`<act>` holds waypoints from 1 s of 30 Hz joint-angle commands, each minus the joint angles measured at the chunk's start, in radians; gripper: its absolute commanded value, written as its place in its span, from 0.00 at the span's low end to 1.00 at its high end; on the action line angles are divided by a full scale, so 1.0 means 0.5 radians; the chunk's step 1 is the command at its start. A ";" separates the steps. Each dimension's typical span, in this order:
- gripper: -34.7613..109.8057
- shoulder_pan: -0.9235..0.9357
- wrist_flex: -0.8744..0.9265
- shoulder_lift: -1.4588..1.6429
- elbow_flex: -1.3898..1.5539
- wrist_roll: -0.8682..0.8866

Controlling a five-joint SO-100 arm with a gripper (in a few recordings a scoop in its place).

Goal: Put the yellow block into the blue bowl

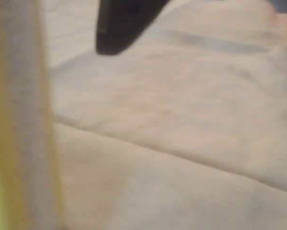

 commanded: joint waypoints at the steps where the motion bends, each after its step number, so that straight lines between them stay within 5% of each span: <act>1: 0.41 -0.003 -0.028 0.046 -0.138 0.006; 9: 0.23 -0.012 -0.012 0.043 -0.132 0.006; 19: 0.24 0.006 0.012 0.193 -0.255 0.276; 30: 0.24 0.264 0.568 0.405 -0.730 0.531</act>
